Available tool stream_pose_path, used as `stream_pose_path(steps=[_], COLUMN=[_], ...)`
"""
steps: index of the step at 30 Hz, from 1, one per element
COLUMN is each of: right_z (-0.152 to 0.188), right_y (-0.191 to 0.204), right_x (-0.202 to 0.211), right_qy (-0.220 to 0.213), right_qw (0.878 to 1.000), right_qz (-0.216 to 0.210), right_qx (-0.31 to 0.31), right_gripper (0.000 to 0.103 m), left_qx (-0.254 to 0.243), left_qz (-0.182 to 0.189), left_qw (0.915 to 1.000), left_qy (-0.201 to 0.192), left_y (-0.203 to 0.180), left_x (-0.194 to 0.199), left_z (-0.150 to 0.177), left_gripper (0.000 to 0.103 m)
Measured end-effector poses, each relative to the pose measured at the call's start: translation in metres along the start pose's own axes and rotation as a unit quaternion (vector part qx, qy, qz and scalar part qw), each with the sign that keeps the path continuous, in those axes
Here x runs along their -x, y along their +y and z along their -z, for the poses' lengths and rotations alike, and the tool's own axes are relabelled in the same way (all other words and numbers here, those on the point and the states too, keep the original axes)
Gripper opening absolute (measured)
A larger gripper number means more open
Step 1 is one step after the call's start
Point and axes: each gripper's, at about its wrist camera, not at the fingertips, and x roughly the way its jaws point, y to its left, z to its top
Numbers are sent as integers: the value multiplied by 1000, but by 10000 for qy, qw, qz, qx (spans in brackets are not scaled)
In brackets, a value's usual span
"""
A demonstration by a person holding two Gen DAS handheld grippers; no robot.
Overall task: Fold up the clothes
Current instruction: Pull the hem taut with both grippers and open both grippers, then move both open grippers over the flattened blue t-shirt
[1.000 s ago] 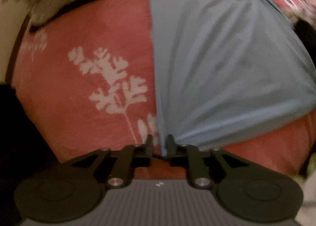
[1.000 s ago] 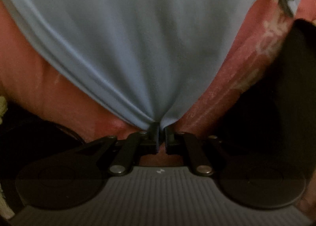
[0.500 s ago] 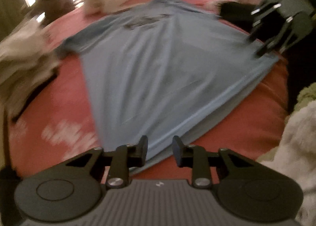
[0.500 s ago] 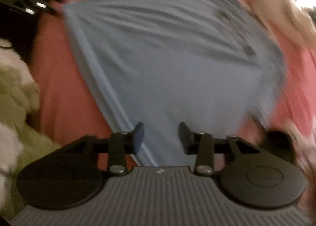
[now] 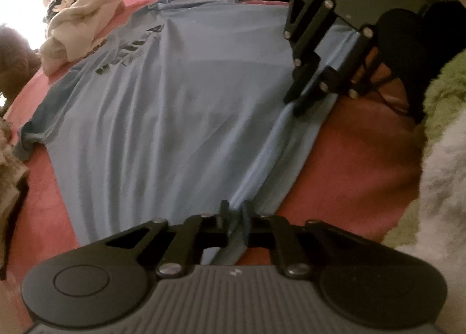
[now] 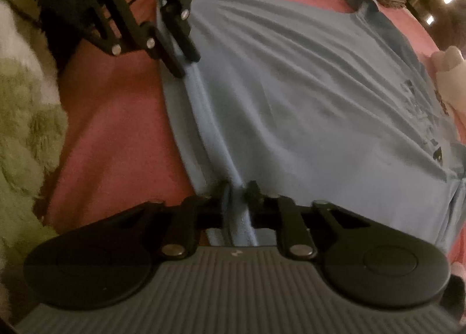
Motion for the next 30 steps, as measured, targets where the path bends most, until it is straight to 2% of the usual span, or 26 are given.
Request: stream_pose_path(steps=[4,6,8,12,17,19,21,23,25,27,29,30], right_z=[-5,-4,-4,-1,0,-2,-4,-3,-2,-2,-1,0], right_y=[4,6,8,8,14,14,9,-3,-19,-38,-55,-62], right_x=[-2,5,11,14,-9,-15,-9,4,18,30,32,30], right_qy=[-62,-80,-97,-25,306,409,420,333,155,-59,-275,-330], right_qw=[9996,9994,9988,9969,9950,9946,9944,9935,9905,9846,9770,9713], right_qz=[-124,-297,-469,-781,-898,-914,-967,-1055,-1135,-1168,-994,-851], right_qx=[-227,-144,-61,128,308,273,73,-277,-764,-1299,-1865,-2197], right_gripper=[1,1,1,1,1,2,3,6,6,6,6,6], left_qx=[-1,-24,-252,-313,-209,4,259,562,958,1444,1997,2236], left_qz=[18,176,280,465,671,670,737,789,825,702,473,318], left_qw=[10000,9998,9993,9983,9966,9967,9957,9941,9911,9867,9787,9741], left_qy=[-5,-53,-55,135,441,456,503,487,413,248,47,89], left_y=[3,4,2,0,-1,2,11,18,31,50,68,76], left_x=[4,12,20,19,-1,-1,8,24,40,52,56,51], left_z=[0,0,2,5,10,10,9,15,21,25,28,27], left_gripper=[1,0,0,0,1,1,10,16,17,17,17,17])
